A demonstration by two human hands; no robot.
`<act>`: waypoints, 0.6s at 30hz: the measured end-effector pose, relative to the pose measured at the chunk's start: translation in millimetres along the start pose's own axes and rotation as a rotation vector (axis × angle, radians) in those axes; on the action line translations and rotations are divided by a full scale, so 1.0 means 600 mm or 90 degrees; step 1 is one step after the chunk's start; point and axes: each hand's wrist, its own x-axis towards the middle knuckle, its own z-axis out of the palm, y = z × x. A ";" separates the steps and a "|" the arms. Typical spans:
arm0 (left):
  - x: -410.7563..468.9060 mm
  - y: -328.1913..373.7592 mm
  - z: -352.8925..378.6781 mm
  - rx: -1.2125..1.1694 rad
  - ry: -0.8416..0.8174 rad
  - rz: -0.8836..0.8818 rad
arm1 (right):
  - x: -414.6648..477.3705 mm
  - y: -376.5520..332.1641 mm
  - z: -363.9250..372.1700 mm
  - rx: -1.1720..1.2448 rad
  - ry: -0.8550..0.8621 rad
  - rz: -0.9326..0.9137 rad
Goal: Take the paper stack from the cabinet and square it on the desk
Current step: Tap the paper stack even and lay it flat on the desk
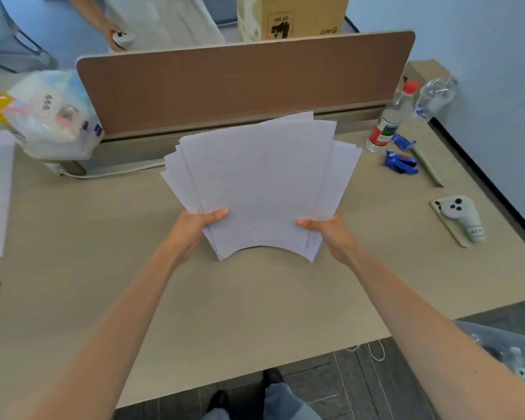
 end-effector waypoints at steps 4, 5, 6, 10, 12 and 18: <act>-0.010 -0.019 0.022 -0.007 0.009 0.007 | 0.009 0.007 0.002 0.005 -0.017 0.005; -0.010 -0.022 0.028 -0.011 0.007 0.012 | 0.011 0.008 0.005 0.006 -0.024 0.004; -0.011 -0.023 0.032 -0.012 0.004 0.014 | 0.011 0.007 0.007 0.002 -0.031 -0.001; -0.016 -0.008 0.032 0.032 -0.026 0.029 | 0.011 -0.022 -0.007 -0.031 -0.084 -0.027; -0.022 0.002 0.024 0.068 -0.062 0.019 | 0.010 -0.037 -0.018 -0.052 -0.144 -0.029; -0.035 0.034 0.006 0.128 -0.121 -0.019 | 0.002 -0.067 -0.037 -0.117 -0.284 -0.003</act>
